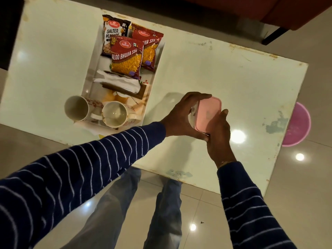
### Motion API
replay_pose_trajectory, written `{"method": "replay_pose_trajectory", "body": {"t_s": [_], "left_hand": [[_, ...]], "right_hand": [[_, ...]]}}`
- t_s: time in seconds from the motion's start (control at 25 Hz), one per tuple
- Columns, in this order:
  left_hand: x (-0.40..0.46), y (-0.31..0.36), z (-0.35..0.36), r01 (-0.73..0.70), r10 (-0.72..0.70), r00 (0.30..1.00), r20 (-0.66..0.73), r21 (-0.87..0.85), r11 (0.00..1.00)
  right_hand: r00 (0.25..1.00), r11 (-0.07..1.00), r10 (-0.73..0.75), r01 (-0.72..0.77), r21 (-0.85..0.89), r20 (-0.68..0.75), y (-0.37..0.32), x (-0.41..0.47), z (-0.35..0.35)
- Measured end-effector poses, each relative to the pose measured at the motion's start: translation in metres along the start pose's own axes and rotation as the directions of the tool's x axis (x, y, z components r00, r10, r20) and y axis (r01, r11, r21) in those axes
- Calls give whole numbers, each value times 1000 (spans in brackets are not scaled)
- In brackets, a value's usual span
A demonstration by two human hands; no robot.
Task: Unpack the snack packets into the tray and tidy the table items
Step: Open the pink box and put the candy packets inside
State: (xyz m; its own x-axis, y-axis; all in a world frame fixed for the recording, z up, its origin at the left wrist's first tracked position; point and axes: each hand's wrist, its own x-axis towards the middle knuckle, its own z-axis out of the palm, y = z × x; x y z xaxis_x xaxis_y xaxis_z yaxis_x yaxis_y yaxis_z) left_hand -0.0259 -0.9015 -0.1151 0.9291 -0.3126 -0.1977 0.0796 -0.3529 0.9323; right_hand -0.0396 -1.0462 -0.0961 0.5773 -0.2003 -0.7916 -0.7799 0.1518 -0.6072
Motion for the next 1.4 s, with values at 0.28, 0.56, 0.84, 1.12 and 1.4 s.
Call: {"method": "replay_pose_trajectory", "body": {"t_s": [0.28, 0.56, 0.84, 1.12, 1.4], "left_hand": [[14, 44, 24, 447, -584, 760, -287, -421, 789], [21, 49, 23, 422, -554, 730, -402, -372, 827], [16, 45, 18, 468, -494, 815, -303, -156, 870], [13, 44, 21, 497, -518, 785, -340, -154, 854], [-22, 14, 20, 416, -405, 855, -325, -36, 908]], "right_hand": [[967, 964, -242, 230, -134, -82, 7, -16, 21], [930, 937, -349, 347, -32, -114, 12, -21, 22], [968, 965, -242, 248, -91, 75, -15, -18, 6], [938, 932, -344, 346, -106, 34, -11, -14, 11], [976, 981, -188, 180, -77, -113, -11, 9, 13]]}}
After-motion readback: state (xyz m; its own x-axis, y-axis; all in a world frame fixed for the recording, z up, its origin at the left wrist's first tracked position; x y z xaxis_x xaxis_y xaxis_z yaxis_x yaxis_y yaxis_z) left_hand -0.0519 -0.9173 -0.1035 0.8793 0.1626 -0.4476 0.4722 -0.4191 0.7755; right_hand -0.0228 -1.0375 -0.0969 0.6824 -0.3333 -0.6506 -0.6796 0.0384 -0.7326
